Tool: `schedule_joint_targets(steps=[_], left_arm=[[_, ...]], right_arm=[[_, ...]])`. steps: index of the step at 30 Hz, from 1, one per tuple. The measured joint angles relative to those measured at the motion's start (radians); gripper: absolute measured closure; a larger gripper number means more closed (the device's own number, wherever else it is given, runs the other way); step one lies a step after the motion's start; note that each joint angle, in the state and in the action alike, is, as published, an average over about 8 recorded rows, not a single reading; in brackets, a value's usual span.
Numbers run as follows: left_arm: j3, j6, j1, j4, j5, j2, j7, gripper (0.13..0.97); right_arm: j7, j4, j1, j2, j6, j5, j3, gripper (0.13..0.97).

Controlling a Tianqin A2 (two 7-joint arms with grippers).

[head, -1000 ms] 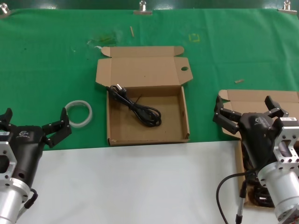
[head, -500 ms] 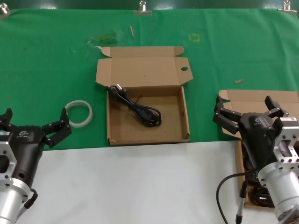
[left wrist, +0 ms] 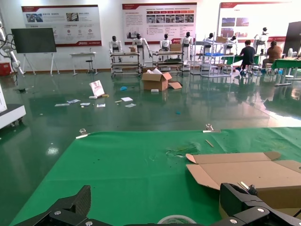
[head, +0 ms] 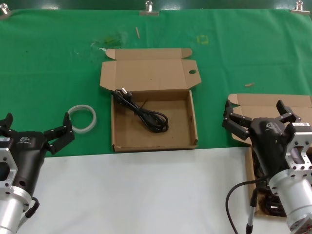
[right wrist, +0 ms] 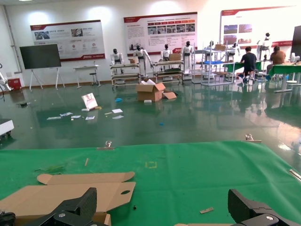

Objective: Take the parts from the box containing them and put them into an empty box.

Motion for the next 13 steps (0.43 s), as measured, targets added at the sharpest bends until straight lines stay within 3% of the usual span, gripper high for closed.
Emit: schedule_joint_targets(steps=[13], left_arm=[[0.000, 0.000, 0.000, 0.000, 0.000, 0.000, 0.000, 0.132]], right_arm=[[0.000, 0.000, 0.000, 0.000, 0.000, 0.000, 0.000, 0.129]])
